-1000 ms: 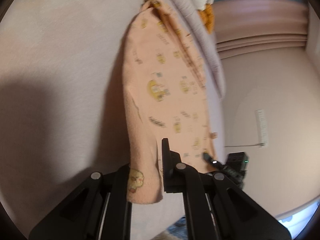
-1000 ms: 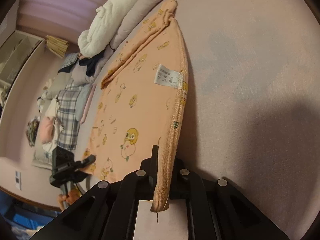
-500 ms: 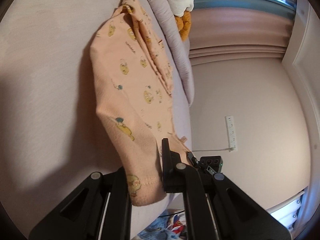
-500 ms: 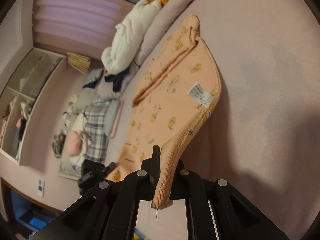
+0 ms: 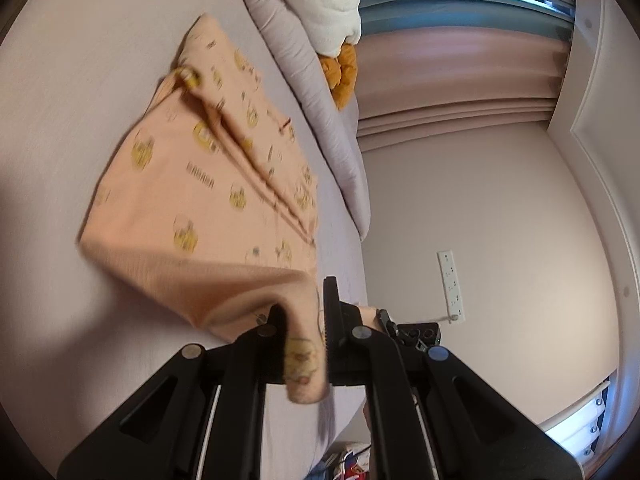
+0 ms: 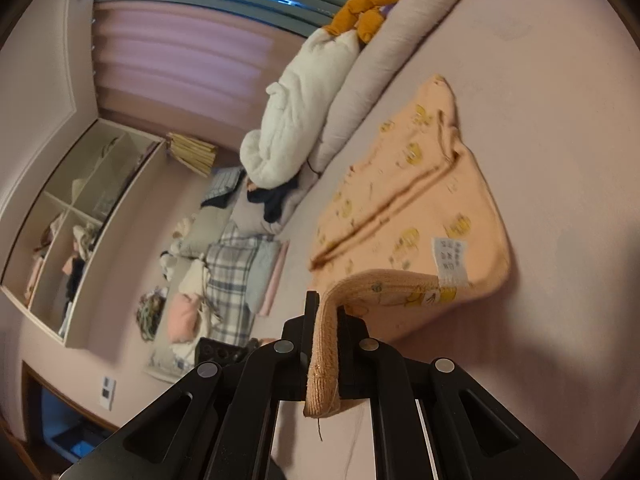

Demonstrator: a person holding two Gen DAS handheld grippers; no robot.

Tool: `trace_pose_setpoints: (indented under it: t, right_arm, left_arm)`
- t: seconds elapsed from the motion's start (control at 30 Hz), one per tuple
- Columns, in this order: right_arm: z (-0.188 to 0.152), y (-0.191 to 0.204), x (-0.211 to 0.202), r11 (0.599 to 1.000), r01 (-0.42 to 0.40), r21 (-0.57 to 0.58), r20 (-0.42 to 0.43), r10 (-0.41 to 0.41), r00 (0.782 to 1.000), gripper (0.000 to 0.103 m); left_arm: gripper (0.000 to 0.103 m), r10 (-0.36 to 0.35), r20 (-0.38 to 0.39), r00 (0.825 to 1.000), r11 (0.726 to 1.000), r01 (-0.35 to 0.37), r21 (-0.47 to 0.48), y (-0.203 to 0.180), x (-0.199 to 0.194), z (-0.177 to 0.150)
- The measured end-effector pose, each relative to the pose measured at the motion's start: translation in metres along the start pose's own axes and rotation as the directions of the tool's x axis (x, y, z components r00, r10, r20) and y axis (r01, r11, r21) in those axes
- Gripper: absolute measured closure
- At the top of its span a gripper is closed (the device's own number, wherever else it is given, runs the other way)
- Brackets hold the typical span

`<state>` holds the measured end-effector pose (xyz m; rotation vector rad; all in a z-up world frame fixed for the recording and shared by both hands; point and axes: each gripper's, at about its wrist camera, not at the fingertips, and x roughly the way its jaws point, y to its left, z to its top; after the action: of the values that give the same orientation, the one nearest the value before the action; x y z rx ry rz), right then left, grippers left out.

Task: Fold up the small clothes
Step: 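Lift the hem with both tools and fold it toward the collar, then lower the hem onto the shirt and open both tools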

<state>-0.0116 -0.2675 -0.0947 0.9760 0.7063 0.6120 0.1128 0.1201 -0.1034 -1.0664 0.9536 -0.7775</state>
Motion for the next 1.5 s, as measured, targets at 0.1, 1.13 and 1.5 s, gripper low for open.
trace_pose_setpoints:
  t: [0.1,1.13,1.5]
  right_arm:
    - [0.013,0.001,0.012,1.0,0.002,-0.001,0.001,-0.002,1.0,0.094]
    - [0.174,-0.035,0.141,0.977,0.211,0.035,0.028,-0.212,0.977,0.094]
    - [0.201,-0.082,0.137,0.911,0.29,0.292,0.147,-0.342,0.928,0.049]
  left_arm:
    - [0.099,0.002,0.013,1.0,1.0,-0.002,0.003,0.001,0.01,0.016]
    - [0.099,0.171,0.181,0.969,0.985,-0.167,-0.036,0.032,0.088,0.215]
    - [0.098,0.454,0.284,0.845,0.89,-0.417,-0.183,0.06,0.067,0.251]
